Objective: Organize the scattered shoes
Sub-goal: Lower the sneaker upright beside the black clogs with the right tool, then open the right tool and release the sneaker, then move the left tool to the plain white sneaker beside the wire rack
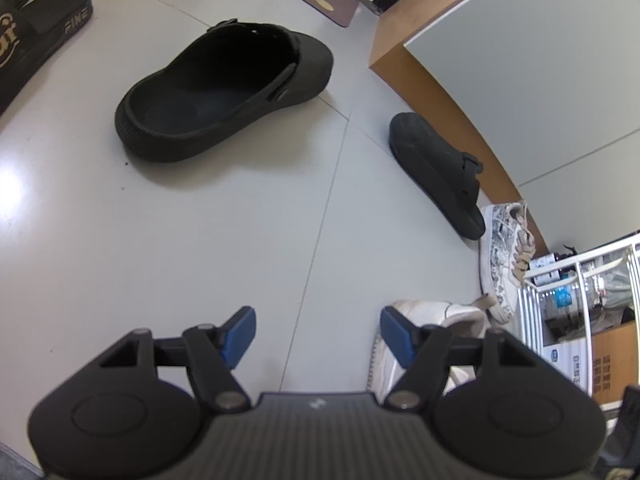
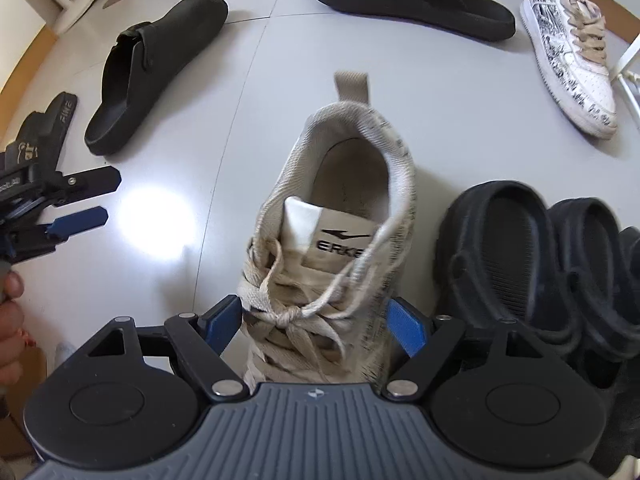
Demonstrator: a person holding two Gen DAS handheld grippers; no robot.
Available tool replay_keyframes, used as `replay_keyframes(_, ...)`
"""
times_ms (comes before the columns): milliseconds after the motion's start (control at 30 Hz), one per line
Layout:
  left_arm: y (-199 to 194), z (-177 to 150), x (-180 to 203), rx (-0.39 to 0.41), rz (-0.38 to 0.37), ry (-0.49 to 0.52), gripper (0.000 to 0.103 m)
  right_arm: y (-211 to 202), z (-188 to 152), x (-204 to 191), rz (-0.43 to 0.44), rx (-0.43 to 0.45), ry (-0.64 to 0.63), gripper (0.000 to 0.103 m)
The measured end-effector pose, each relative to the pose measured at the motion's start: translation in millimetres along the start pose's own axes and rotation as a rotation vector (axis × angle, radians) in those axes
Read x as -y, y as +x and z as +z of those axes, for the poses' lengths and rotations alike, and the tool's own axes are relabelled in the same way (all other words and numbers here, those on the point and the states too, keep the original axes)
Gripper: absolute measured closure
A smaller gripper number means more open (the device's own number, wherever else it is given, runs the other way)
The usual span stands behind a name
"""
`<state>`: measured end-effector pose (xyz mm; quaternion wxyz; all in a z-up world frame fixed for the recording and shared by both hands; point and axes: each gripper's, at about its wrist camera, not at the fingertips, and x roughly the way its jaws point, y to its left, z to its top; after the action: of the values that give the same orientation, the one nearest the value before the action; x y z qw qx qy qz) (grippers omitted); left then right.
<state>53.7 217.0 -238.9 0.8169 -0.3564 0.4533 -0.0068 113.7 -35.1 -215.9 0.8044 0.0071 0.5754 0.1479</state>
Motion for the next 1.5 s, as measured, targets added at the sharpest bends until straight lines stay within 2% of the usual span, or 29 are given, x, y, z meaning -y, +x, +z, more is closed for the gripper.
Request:
replay_keyframes(133,-1,0,7,-0.007,0.013,0.034,0.031,-35,-7,10,-0.056,0.033,-0.106,0.019)
replay_keyframes(300,-3,3,21,-0.026,0.012,0.078,0.031,-77,-24,43,-0.063,0.046,-0.058,0.019)
replay_keyframes(500,-17,9,47,-0.070,0.037,0.120,0.031,-134,-49,68,-0.114,0.109,-0.083,0.019)
replay_keyframes(667,-41,19,79,-0.034,-0.001,0.179,0.029,-176,-68,98,-0.156,0.162,-0.038,0.019)
replay_keyframes(900,-56,16,111,-0.053,-0.022,0.246,0.028,-214,-93,157,-0.143,0.134,0.012,0.019)
replay_keyframes(967,-60,10,122,-0.063,-0.011,0.283,0.028,-208,-91,163,-0.122,0.130,0.024,0.019)
replay_keyframes(1033,-63,3,135,-0.075,0.002,0.325,0.028,-202,-89,168,-0.099,0.125,0.036,0.012)
replay_keyframes(1133,-61,-5,149,-0.099,0.017,0.389,0.028,-192,-86,175,-0.065,0.119,0.052,0.010)
replay_keyframes(1200,-58,-7,157,-0.112,0.023,0.426,0.028,-176,-91,176,-0.045,0.159,0.057,0.007)
replay_keyframes(1267,-54,-8,170,-0.126,0.037,0.465,0.028,-157,-95,174,-0.022,0.164,0.064,0.007)
replay_keyframes(1367,-44,-4,190,-0.157,0.038,0.478,0.028,-139,-99,180,0.026,0.193,0.096,0.007)
replay_keyframes(1433,-36,1,205,-0.171,0.051,0.469,0.028,-134,-102,182,0.028,0.211,0.097,0.007)
replay_keyframes(1500,-27,8,217,-0.182,0.066,0.462,0.028,-135,-106,188,0.041,0.269,0.089,0.007)
